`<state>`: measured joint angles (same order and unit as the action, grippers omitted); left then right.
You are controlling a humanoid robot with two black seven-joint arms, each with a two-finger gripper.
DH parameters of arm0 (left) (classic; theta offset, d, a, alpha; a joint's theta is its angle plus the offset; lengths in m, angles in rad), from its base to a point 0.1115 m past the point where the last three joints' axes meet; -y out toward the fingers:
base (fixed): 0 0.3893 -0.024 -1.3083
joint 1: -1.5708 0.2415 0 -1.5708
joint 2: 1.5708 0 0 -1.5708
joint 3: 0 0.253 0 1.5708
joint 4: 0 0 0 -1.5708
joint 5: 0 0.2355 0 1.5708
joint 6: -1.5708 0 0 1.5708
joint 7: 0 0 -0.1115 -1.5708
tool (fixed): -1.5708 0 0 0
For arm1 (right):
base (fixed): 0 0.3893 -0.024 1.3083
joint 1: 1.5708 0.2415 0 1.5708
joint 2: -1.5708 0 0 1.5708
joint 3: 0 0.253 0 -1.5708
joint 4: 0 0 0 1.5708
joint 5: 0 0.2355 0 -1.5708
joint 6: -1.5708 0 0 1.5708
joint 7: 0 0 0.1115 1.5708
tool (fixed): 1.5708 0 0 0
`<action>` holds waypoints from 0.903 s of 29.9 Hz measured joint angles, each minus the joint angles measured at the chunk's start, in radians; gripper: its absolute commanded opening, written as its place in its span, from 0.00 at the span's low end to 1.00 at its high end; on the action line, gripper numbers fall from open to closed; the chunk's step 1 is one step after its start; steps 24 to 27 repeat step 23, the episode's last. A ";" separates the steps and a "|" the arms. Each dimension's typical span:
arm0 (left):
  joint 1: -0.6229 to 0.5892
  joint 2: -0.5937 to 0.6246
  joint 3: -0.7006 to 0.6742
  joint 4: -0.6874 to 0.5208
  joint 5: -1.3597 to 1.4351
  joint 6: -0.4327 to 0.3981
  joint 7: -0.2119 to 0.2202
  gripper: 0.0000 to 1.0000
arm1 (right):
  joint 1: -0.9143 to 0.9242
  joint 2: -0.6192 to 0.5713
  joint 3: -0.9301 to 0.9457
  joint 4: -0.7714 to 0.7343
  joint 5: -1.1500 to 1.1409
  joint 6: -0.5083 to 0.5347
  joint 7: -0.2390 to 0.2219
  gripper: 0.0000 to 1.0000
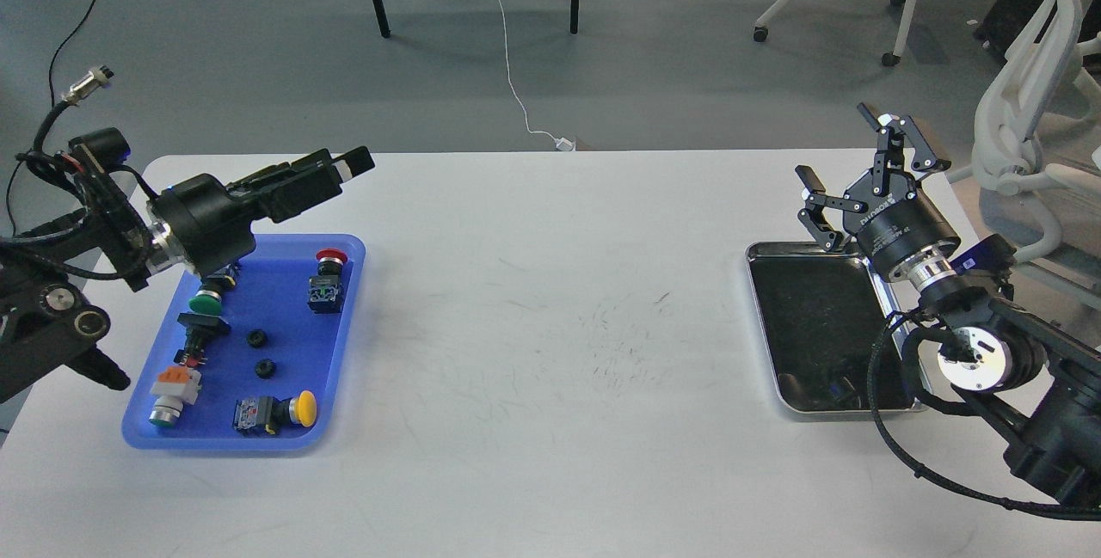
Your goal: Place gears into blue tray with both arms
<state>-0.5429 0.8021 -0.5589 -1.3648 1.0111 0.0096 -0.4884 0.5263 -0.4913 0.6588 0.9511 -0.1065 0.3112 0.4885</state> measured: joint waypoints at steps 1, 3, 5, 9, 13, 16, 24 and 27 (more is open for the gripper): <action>0.019 -0.028 -0.015 0.000 -0.064 0.012 0.000 0.98 | -0.002 0.000 -0.001 0.000 -0.003 0.000 0.000 0.98; 0.088 -0.099 -0.077 0.000 -0.136 0.024 0.000 0.98 | -0.004 0.005 -0.002 -0.002 -0.014 -0.005 0.000 0.98; 0.164 -0.174 -0.163 0.001 -0.157 0.025 0.000 0.98 | -0.005 0.009 -0.002 -0.002 -0.028 -0.009 0.000 0.98; 0.297 -0.324 -0.358 0.011 -0.184 -0.013 0.000 0.98 | -0.009 0.011 -0.003 -0.001 -0.044 -0.009 0.000 0.98; 0.361 -0.419 -0.457 0.049 -0.251 -0.115 0.053 0.98 | -0.014 0.011 -0.001 -0.005 -0.045 -0.009 0.000 0.98; 0.374 -0.449 -0.484 0.079 -0.292 -0.143 0.088 0.98 | -0.015 0.010 0.001 -0.007 -0.045 -0.010 0.000 0.98; 0.380 -0.465 -0.504 0.101 -0.318 -0.155 0.103 0.98 | -0.032 0.010 0.000 0.000 -0.044 -0.010 0.000 0.98; 0.380 -0.465 -0.504 0.101 -0.318 -0.155 0.103 0.98 | -0.032 0.010 0.000 0.000 -0.044 -0.010 0.000 0.98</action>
